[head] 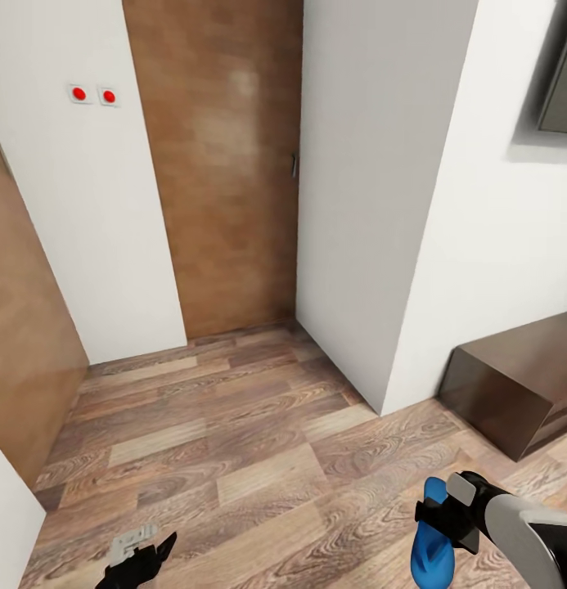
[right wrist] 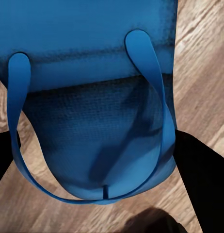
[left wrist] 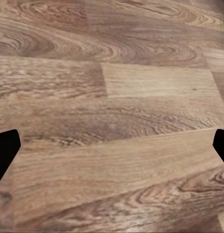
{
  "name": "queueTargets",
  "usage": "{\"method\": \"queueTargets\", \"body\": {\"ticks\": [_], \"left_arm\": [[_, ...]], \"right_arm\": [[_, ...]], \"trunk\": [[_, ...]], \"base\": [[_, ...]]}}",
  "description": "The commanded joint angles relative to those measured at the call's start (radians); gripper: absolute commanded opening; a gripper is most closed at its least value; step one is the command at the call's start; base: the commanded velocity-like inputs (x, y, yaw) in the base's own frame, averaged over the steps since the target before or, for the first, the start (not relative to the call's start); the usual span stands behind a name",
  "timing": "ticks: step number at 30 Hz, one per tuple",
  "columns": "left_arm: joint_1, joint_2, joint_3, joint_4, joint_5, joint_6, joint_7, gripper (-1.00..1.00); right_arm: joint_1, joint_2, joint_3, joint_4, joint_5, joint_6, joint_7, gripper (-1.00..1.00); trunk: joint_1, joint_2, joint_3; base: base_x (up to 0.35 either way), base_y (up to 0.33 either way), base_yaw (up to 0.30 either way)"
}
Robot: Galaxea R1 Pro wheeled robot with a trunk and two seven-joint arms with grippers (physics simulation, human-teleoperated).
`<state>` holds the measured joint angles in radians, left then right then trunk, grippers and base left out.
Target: In the bedroom, move the book from the bed onto either nightstand, and place the two sandals side by side next to the bed.
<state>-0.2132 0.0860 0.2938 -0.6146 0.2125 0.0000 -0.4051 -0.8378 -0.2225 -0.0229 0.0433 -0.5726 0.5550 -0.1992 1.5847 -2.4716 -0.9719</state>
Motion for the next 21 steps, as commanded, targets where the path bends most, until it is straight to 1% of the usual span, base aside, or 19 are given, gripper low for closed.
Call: {"method": "queueTargets", "body": {"ticks": [1, 21], "left_arm": [[0.0, 0.0, 0.002, 0.001, 0.005, 0.0, -0.006, 1.0], [0.0, 0.0, 0.002, 0.001, 0.006, 0.0, -0.006, 1.0]], "right_arm": [[-0.001, 0.0, -0.002, 0.001, -0.007, 0.0, -0.006, -1.0], [-0.001, 0.0, -0.002, 0.001, -0.007, 0.0, -0.006, -1.0]], "trunk": [[0.0, 0.0, -0.001], [0.0, 0.0, -0.001]], "base": [[0.116, 0.079, -0.179], [0.114, 0.079, -0.179]]}}
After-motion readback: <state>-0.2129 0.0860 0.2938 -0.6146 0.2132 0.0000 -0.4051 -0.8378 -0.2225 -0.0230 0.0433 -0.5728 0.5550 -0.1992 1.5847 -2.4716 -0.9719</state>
